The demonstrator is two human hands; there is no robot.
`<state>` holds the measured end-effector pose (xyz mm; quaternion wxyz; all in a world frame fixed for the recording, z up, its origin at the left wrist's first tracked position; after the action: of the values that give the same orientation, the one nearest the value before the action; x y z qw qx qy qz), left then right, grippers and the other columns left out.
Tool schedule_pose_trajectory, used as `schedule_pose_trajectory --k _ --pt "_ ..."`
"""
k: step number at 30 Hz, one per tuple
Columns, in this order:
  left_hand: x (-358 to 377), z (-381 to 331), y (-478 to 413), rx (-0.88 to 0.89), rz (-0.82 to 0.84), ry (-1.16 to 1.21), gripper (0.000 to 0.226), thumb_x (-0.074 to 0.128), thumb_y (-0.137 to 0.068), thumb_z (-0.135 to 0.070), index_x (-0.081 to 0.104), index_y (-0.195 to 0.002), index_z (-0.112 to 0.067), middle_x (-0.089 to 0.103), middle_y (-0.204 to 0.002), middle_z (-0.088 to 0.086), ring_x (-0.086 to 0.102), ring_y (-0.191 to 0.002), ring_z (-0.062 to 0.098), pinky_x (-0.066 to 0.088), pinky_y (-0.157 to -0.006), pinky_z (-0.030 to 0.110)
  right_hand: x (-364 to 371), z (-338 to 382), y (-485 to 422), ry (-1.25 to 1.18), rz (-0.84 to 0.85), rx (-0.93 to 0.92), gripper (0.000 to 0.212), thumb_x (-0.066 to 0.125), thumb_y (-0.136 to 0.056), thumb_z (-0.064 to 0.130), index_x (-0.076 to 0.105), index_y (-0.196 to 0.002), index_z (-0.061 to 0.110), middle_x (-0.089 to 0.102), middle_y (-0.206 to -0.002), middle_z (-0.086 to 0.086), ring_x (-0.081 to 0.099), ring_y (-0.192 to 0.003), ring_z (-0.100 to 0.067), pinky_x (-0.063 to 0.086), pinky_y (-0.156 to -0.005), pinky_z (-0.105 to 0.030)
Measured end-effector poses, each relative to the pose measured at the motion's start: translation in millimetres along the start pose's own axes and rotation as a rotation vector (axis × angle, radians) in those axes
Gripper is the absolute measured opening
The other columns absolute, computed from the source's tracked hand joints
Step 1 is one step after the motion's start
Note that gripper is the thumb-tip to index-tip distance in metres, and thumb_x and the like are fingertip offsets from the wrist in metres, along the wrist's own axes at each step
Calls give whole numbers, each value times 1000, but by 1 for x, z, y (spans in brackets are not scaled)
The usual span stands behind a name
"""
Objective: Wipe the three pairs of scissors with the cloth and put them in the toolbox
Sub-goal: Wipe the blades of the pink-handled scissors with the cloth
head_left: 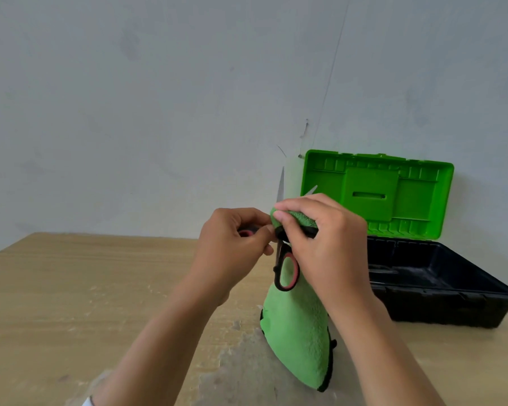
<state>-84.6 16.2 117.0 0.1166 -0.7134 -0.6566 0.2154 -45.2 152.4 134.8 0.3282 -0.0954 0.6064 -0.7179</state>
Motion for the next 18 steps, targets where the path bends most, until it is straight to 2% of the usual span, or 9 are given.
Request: schedule_pose_trajectory --k 6,11,14,16,18 --pt "7 -1 3 7 -60 49 16 68 -86 -8 75 -78 -20 72 -64 -4 60 -50 7 53 -63 34 -5 -2 -4 -2 34 113 7 79 -83 17 81 -88 21 75 -84 10 70 -75 -7 58 -68 -34" --pt "13 -1 7 24 -95 69 26 66 -87 -6 74 -73 -27 69 -59 -7 59 -50 5 50 -60 27 -8 -3 -4 -6 43 230 6 80 -82 21 80 -83 26 76 -78 16 71 -73 -2 59 -70 -31" --pt "12 1 6 28 -113 78 21 66 -87 -6 76 -78 -22 67 -59 -3 59 -51 6 49 -60 27 -7 -2 -5 -28 38 281 5 80 -82 21 79 -80 26 73 -73 19 70 -71 1 58 -68 -23" --pt "12 3 5 17 -123 78 19 66 -87 -6 76 -79 -20 69 -60 -1 59 -52 6 51 -61 29 -6 -8 -6 -83 93 356 5 81 -81 21 79 -79 26 73 -72 19 70 -70 4 56 -68 -14" --pt "15 5 5 -8 -113 84 17 68 -87 -8 76 -79 -21 68 -59 -3 59 -51 6 50 -61 30 -9 -20 -8 -186 168 468 4 82 -80 20 80 -78 24 75 -71 15 70 -70 5 55 -68 -12"
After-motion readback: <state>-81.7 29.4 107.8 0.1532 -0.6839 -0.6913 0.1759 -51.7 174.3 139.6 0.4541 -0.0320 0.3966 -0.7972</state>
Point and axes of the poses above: each hand's wrist, its own y-axis away from the middle knuckle, its own x-axis out of the palm, z = x × y, the point moved 4 cm from there along -y, towards the middle knuckle
